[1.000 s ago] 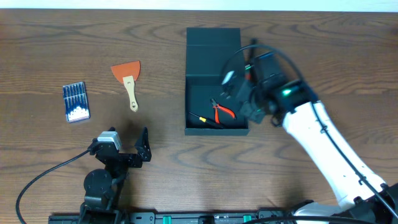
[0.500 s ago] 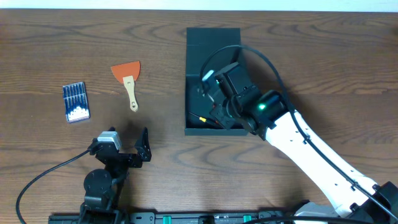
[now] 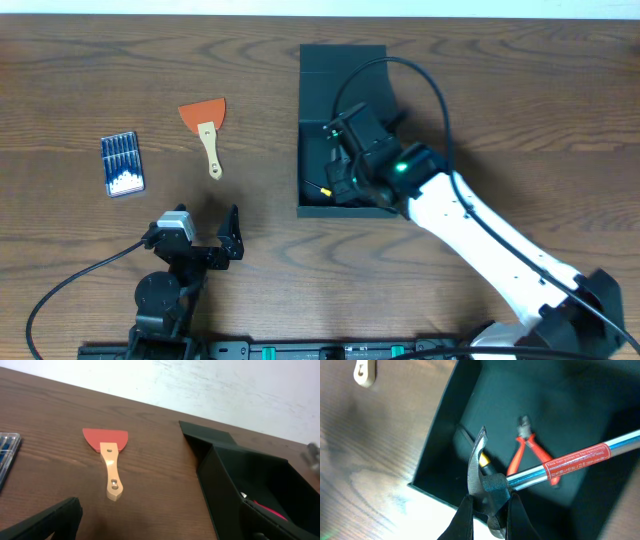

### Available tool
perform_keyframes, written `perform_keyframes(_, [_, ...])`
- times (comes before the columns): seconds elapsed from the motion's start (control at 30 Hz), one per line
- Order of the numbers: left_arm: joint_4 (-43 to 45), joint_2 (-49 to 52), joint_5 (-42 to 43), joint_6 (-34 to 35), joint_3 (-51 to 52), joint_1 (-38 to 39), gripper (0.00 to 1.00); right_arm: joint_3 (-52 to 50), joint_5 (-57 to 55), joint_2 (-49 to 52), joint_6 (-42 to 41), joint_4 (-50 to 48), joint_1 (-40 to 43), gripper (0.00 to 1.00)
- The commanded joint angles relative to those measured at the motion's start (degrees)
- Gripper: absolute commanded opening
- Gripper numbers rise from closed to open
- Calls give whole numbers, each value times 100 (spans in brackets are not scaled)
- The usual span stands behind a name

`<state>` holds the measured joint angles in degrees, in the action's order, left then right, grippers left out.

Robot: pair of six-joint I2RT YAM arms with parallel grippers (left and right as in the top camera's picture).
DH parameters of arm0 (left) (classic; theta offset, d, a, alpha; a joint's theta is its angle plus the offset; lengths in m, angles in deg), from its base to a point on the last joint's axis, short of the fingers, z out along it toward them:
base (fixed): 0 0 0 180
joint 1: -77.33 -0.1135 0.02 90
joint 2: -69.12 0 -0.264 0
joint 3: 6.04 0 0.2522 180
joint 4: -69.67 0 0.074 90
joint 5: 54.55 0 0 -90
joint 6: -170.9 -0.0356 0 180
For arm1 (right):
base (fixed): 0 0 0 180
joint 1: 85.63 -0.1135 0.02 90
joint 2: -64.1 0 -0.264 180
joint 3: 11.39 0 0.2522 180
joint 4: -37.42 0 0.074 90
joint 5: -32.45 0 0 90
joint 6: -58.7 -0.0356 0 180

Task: Pack container
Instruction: 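Carry the hammer into the box and open the right gripper, then raise the right arm and move the left gripper over the scraper handle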

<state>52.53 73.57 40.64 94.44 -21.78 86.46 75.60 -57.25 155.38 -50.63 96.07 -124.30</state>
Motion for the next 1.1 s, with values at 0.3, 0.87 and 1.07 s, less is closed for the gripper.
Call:
perform_keyframes(0.3, [-192, 2, 146, 33, 90, 17, 99, 133, 188, 555, -400, 46, -450, 2])
perform_keyframes(0.87, [-190, 2, 186, 31, 90, 17, 98, 142, 144, 901, 33, -435, -437, 4])
perform_keyframes(1.07, [-225, 2, 186, -214, -83, 17, 99, 269, 44, 758, 1220, -721, -339, 39])
